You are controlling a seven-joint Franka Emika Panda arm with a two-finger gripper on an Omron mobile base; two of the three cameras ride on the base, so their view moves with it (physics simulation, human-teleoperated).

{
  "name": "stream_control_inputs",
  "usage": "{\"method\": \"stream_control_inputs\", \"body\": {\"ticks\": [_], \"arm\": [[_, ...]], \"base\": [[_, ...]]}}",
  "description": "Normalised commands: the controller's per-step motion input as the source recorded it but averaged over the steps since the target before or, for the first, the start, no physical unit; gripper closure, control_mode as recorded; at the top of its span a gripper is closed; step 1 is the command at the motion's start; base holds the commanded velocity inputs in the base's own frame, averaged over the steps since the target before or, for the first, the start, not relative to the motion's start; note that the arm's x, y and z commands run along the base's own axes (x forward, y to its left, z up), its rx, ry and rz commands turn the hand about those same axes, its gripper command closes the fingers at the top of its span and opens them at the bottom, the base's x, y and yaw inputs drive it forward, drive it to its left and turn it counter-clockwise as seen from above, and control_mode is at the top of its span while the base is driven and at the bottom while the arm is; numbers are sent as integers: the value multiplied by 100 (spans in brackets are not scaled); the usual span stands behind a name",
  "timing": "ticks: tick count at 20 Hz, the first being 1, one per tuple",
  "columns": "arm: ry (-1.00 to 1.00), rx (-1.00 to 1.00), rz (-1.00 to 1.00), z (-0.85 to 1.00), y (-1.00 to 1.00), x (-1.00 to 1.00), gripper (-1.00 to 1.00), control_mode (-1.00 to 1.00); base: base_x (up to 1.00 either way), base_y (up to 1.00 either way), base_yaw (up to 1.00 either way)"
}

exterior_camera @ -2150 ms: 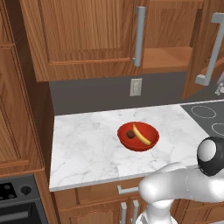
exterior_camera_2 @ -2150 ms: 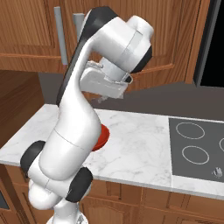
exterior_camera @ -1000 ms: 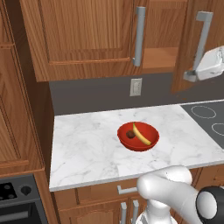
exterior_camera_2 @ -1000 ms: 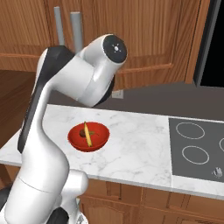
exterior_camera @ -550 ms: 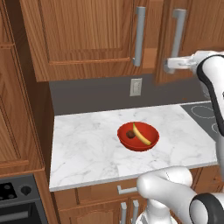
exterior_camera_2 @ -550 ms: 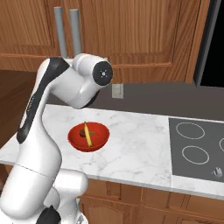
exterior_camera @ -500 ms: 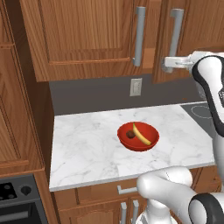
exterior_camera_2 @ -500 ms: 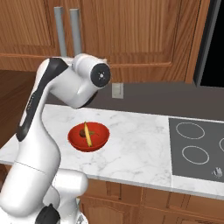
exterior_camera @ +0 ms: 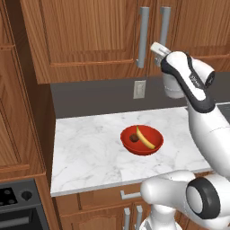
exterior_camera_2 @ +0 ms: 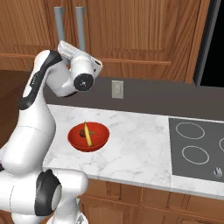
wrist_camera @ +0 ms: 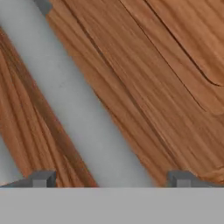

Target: Open the cabinet. Pick the pear and banana from the cabinet and place them into the bowl. Then close the cabinet.

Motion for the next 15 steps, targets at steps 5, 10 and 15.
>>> {"method": "stream_control_inputs", "body": {"ticks": [5,10,15], "arm": [[0,44,-17,-33,47,100,-100,-100],[0,35,-13,-76,56,100,-100,-100],[22,17,-3,-95,55,100,-100,-100]], "base": [[0,0,0],[0,0,0],[0,0,0]]}}
